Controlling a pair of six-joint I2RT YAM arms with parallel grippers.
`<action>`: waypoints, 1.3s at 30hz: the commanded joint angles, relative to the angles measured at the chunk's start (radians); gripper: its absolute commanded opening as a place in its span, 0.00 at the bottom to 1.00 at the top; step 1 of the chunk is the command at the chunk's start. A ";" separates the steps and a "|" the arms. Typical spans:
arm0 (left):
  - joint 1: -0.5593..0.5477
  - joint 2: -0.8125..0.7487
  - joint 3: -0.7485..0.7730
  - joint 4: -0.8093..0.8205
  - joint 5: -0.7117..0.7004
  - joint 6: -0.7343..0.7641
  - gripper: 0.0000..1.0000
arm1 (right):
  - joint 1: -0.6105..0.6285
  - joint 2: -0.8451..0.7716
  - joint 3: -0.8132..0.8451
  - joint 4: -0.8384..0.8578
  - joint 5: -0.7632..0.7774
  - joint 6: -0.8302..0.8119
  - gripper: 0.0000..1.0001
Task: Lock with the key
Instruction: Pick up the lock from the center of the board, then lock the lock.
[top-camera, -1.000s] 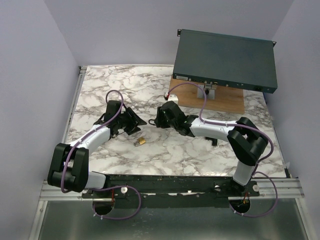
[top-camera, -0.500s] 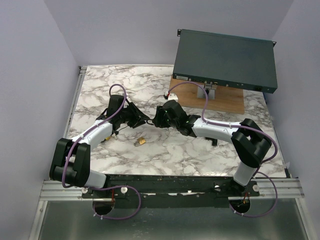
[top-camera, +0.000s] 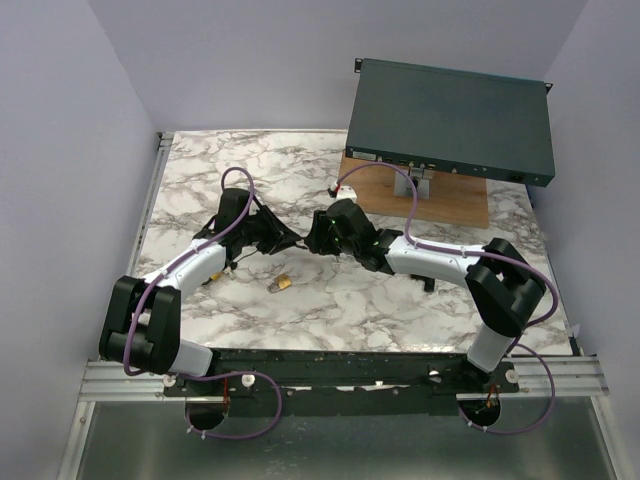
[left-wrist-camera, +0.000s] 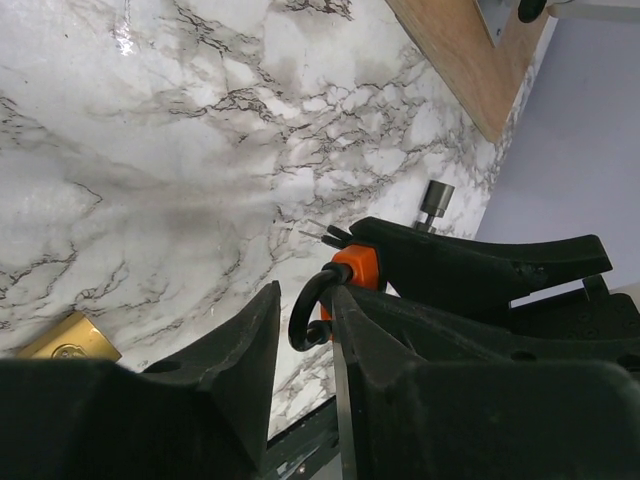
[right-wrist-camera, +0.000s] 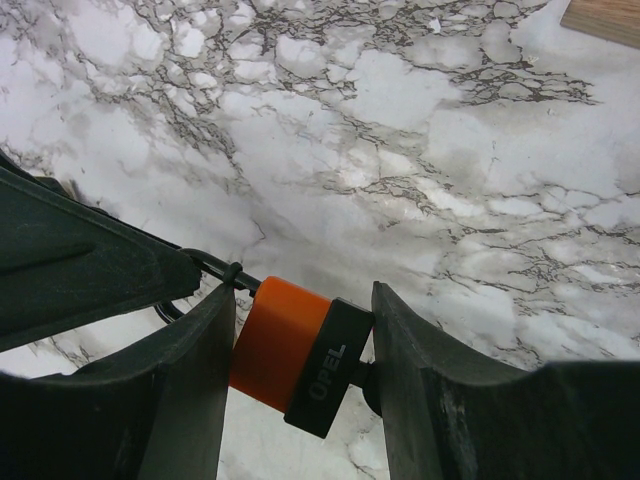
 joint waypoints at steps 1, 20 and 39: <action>-0.006 -0.019 0.017 -0.003 0.039 -0.004 0.24 | 0.008 -0.052 0.015 0.031 -0.012 -0.001 0.26; -0.008 -0.043 -0.010 0.012 0.090 -0.024 0.17 | 0.008 -0.074 0.025 0.024 -0.013 -0.008 0.26; -0.008 -0.178 0.039 -0.032 0.058 0.065 0.00 | 0.008 -0.176 0.018 -0.019 -0.009 -0.027 0.63</action>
